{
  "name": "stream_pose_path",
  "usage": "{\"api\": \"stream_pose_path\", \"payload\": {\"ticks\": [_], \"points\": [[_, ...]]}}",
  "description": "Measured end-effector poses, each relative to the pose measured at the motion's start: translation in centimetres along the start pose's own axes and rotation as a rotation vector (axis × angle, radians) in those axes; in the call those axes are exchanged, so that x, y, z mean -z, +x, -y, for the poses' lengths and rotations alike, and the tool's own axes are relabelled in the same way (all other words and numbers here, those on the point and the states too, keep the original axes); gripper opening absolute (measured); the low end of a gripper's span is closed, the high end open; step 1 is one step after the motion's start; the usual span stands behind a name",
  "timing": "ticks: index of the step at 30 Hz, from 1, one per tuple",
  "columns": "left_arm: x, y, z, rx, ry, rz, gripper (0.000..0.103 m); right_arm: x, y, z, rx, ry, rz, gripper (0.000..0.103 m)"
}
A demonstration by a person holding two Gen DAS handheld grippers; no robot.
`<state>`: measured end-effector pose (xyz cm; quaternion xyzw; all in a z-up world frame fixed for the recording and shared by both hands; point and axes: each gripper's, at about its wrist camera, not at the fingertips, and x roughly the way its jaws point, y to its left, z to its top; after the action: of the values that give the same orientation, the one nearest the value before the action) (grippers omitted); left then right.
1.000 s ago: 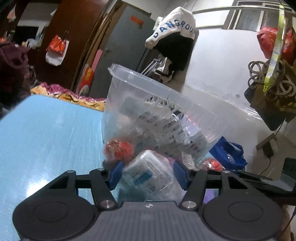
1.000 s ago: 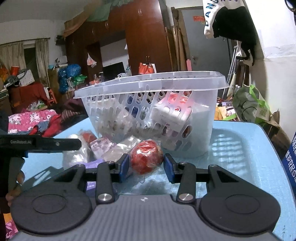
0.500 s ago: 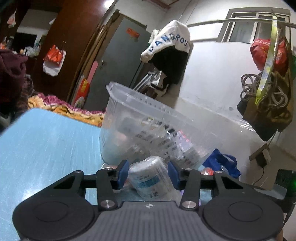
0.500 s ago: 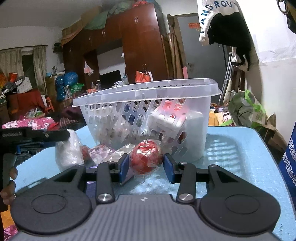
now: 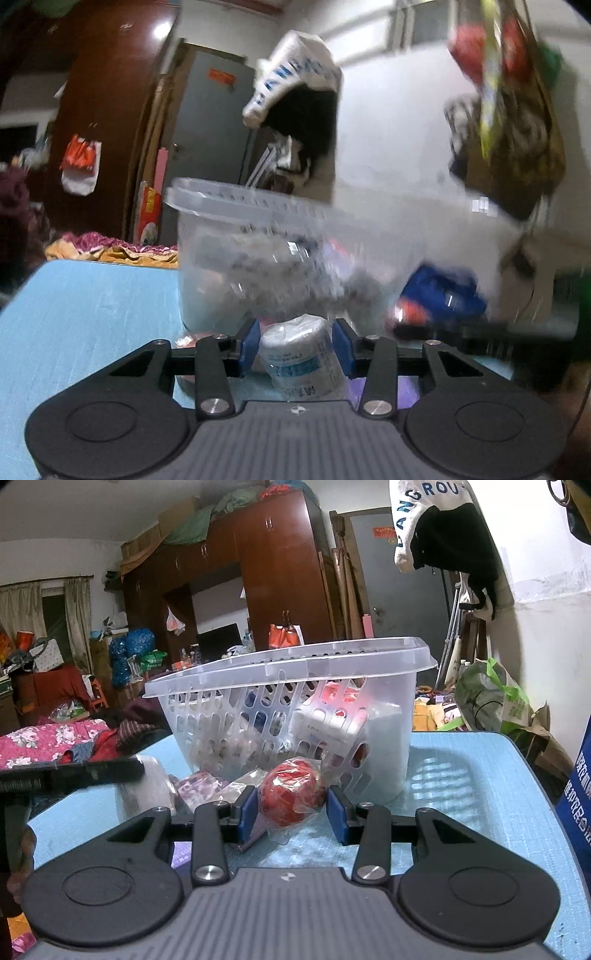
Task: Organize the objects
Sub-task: 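Grasp the bagged white roll with the left gripper while the right grasps the bagged red ball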
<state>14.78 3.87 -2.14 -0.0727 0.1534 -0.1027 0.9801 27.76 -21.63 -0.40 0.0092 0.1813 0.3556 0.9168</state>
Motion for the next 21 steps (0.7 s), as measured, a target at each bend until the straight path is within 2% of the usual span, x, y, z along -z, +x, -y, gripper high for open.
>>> {"api": "stream_pose_path", "payload": {"ticks": [2,4,5,6,8,11,13,15,17,19,21], "points": [[0.5,0.1,0.9,-0.006,0.049,-0.005,0.052,0.1,0.0,0.0,0.001,-0.001,0.0,0.045],[0.8,0.7,1.4,0.017,0.068,-0.045,0.065,0.1,0.0,-0.1,0.001,0.001,0.0,0.045],[1.1,0.9,1.5,0.021,0.07,-0.053,0.066,0.1,0.0,-0.1,0.0,0.001,-0.001,0.045],[1.3,1.1,1.5,0.02,0.07,-0.06,0.064,0.1,0.0,-0.1,-0.001,0.002,-0.001,0.045],[1.6,1.1,1.4,0.034,0.054,-0.051,0.048,0.1,0.0,-0.1,-0.001,0.001,0.0,0.045],[1.3,0.3,1.4,-0.011,0.075,-0.014,0.046,0.1,-0.2,-0.1,0.005,0.006,0.009,0.045],[0.7,-0.9,1.2,0.011,0.053,0.028,0.046,0.0,-1.1,0.1,-0.007,0.015,0.024,0.045],[-0.9,-2.3,0.8,0.039,0.033,0.084,0.046,-0.5,-2.8,0.0,-0.006,0.016,0.067,0.045],[-3.6,-3.2,0.7,0.028,0.044,0.142,0.047,-2.3,-5.3,-0.7,-0.035,0.011,0.147,0.045],[-7.3,-2.9,0.6,0.04,0.04,0.163,0.047,-5.2,-6.4,-1.8,-0.036,-0.041,0.207,0.045],[-10.9,-1.2,0.1,0.053,0.027,0.163,0.047,-8.7,-5.6,-2.7,-0.016,-0.104,0.22,0.045]]}}
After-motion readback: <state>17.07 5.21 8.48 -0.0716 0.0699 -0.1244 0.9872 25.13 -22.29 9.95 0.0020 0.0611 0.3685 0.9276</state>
